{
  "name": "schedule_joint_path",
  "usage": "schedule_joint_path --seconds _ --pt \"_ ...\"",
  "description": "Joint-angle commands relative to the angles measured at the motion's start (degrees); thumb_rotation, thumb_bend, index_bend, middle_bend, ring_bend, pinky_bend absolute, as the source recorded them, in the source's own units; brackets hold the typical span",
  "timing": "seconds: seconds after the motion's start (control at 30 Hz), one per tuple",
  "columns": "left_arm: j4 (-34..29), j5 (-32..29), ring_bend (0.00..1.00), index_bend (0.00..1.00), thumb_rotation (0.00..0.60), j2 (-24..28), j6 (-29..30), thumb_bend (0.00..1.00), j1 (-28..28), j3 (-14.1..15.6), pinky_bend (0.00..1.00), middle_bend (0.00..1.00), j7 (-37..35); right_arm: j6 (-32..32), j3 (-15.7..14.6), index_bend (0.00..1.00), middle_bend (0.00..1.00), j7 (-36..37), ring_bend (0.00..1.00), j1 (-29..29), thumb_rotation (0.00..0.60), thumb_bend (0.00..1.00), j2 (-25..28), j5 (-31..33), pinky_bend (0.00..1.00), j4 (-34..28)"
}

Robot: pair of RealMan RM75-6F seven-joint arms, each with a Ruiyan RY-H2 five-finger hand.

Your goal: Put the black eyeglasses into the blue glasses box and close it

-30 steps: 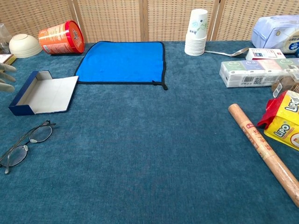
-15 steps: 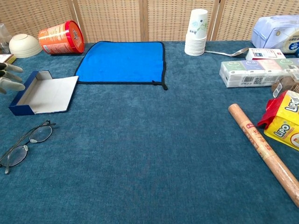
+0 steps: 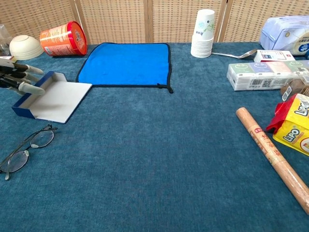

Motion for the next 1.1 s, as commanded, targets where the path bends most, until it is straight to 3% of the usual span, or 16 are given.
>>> schedule_joint_path --seconds 0.03,0.37,1.1 --pt "-2.12 1.86 0.03 0.04 0.474 0.21 0.65 0.09 -0.69 -0.66 0.16 0.13 0.69 0.16 -0.03 0.17 0.29 0.06 0.15 -0.15 0.344 0.45 -0.01 -0.12 0.18 0.04" --pt "-6.70 4.82 0.02 0.04 0.473 0.70 0.90 0.09 -2.38 -1.49 0.16 0.14 1.69 0.83 0.00 0.17 0.29 0.90 0.16 -0.85 0.345 0.45 0.08 -0.13 0.18 0.46" --pt "-8.76 3.12 0.02 0.04 0.475 -3.11 -0.78 0.09 -10.39 -1.88 0.18 0.14 4.82 2.11 0.26 0.16 0.29 3.40 0.17 -2.39 0.345 0.45 0.12 0.51 0.18 1.99"
